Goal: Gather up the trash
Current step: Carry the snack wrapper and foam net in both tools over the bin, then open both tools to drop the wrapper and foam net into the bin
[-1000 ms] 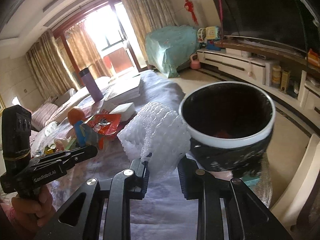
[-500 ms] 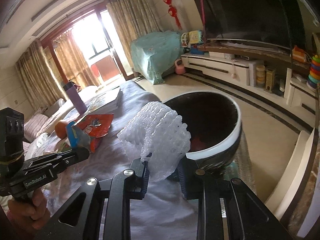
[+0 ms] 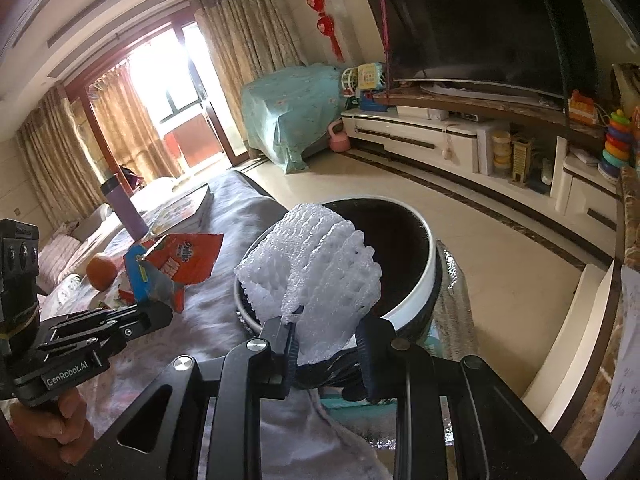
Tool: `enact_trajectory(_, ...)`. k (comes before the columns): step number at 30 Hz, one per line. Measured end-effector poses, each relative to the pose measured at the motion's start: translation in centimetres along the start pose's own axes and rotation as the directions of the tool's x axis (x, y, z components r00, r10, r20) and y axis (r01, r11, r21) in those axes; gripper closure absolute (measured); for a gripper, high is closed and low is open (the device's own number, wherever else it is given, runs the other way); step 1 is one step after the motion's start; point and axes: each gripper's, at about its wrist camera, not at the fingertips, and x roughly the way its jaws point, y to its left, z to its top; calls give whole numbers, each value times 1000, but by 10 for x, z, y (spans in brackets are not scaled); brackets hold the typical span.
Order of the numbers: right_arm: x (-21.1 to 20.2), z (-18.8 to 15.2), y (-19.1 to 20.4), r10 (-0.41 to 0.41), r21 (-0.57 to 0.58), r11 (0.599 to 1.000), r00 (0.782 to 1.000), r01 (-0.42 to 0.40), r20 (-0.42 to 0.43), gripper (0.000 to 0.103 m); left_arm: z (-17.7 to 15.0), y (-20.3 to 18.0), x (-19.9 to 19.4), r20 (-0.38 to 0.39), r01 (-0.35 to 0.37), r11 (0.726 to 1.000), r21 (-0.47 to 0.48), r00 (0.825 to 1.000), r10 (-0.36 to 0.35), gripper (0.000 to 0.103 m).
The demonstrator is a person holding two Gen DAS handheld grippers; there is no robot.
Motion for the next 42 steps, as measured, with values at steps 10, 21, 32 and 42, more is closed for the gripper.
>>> enact_trajectory(10, 5, 7, -5, -17, 2, 1000, 1000, 17, -5, 78, 9, -1, 17, -13, -1, 1000, 5, 1000, 1, 96)
enact_trajectory(21, 19, 19, -10, -37, -9, 999, 999, 36, -29, 77, 20, -6, 40, -41, -3, 1000, 18, 999, 4, 95)
enact_trajectory(32, 38, 31, -18, -63, -41, 997, 996, 61, -66, 75, 40, -10, 68, -80, -2, 999, 37, 997, 5, 95)
enact_trajectory(42, 50, 38, -24, -88, -34, 996, 992, 85, -91, 45, 46, -5, 78, -77, -32, 999, -1, 997, 32, 52)
